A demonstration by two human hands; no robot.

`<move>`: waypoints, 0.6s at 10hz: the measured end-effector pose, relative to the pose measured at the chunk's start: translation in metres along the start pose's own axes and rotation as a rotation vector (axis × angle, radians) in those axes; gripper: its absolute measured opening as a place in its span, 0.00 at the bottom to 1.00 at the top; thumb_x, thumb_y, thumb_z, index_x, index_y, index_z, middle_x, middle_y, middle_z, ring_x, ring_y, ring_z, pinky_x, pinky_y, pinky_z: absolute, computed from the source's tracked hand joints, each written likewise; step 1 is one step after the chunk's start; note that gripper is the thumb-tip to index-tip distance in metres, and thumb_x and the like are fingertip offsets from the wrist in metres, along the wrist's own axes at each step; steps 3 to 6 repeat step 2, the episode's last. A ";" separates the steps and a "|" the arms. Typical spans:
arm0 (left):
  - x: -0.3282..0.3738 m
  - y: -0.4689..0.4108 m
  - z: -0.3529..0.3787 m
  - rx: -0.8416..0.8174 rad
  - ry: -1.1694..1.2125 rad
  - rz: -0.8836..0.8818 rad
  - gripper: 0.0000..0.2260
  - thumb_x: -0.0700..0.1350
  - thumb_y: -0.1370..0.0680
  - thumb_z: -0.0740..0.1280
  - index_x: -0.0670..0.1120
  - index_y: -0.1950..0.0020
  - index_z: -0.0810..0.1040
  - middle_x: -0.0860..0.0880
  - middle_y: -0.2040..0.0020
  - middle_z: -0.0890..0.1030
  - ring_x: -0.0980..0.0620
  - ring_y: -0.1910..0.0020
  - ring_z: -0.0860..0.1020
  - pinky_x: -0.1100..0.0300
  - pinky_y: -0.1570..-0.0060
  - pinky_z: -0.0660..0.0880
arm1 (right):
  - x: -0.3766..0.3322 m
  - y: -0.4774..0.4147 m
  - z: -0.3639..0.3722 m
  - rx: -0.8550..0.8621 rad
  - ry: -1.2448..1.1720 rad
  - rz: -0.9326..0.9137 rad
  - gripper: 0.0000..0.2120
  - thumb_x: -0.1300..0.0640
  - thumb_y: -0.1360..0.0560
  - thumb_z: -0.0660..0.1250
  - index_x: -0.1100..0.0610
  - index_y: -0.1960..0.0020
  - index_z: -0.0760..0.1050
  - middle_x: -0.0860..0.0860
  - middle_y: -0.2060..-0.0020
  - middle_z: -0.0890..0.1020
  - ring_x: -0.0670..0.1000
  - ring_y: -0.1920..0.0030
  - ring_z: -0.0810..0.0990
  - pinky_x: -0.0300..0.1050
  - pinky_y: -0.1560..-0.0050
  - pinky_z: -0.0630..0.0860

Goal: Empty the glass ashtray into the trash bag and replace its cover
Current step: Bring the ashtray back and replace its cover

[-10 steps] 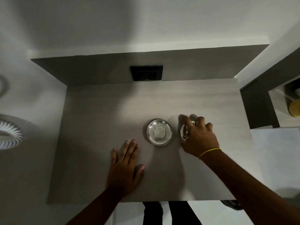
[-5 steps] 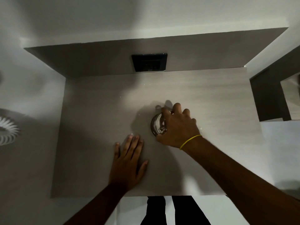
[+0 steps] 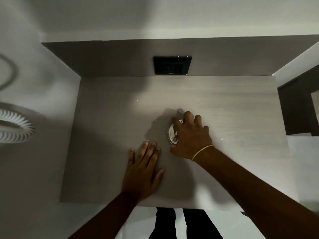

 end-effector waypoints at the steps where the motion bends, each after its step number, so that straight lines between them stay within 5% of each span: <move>1: -0.002 -0.003 -0.001 -0.026 0.009 -0.008 0.32 0.61 0.14 0.60 0.46 0.14 0.65 0.45 0.12 0.62 0.42 0.12 0.57 0.29 0.19 0.55 | 0.003 -0.001 -0.002 0.027 0.047 0.000 0.50 0.30 0.41 0.70 0.43 0.22 0.62 0.55 0.28 0.66 0.64 0.32 0.69 0.62 0.41 0.73; 6: 0.001 -0.002 -0.004 -0.064 0.020 -0.029 0.32 0.63 0.14 0.59 0.48 0.14 0.64 0.45 0.12 0.59 0.41 0.12 0.56 0.28 0.19 0.55 | 0.002 0.013 -0.015 0.133 -0.012 0.004 0.49 0.28 0.36 0.64 0.42 0.19 0.59 0.54 0.25 0.69 0.64 0.29 0.70 0.65 0.38 0.71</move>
Point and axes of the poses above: each hand's wrist, its own y-axis away from the middle knuckle, its own z-axis out of the palm, x = y × z, the point moved 4 cm from there along -y, towards the middle knuckle
